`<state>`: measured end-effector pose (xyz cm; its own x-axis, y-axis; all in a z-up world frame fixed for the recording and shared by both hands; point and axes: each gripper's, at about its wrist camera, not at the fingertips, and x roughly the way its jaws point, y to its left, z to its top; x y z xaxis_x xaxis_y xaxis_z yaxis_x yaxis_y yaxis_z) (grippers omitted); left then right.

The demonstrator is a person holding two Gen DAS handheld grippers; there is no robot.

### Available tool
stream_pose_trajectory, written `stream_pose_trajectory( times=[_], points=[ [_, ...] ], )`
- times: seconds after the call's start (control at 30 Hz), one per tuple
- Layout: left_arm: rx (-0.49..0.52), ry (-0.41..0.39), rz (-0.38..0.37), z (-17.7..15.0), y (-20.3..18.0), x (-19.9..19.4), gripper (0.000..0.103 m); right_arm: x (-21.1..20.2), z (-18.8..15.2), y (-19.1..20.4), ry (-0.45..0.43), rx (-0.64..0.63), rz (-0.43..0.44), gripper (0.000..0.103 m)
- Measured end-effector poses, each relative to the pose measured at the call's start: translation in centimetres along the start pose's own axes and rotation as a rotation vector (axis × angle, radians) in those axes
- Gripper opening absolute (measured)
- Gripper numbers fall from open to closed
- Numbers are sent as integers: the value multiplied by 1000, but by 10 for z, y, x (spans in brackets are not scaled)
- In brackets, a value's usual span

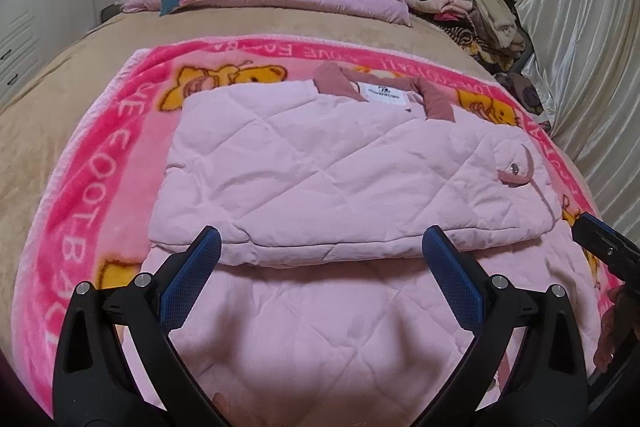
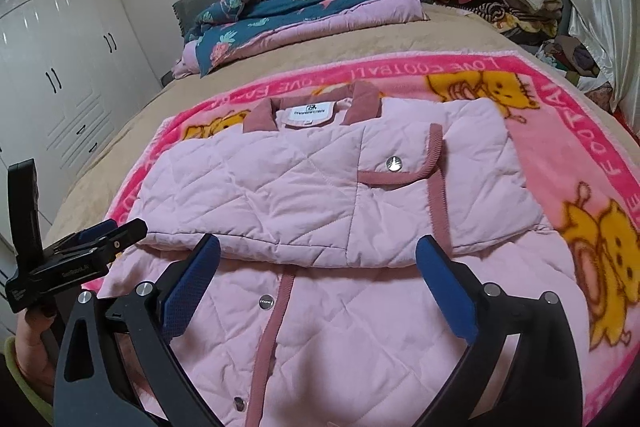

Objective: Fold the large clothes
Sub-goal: 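Move both tools back along the coat toward its corduroy-trimmed hem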

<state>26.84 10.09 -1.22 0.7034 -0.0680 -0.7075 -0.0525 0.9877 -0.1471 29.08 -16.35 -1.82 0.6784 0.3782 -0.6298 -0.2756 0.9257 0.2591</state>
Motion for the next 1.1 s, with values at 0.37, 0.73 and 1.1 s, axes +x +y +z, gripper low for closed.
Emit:
stream_pose_trajectory(
  times=[0.37,0.73,1.1],
  points=[
    [-7,-55,19,2,4,-23,95,-21,1,-5,-44,13,-11,99],
    [-29,-128,2,1,9,-57,95,-45,3,-7,-83,25,0,99],
    [-96,-174,-7,-14,23,-97,95,-77,3,-8,-122,23,12,99]
  ],
)
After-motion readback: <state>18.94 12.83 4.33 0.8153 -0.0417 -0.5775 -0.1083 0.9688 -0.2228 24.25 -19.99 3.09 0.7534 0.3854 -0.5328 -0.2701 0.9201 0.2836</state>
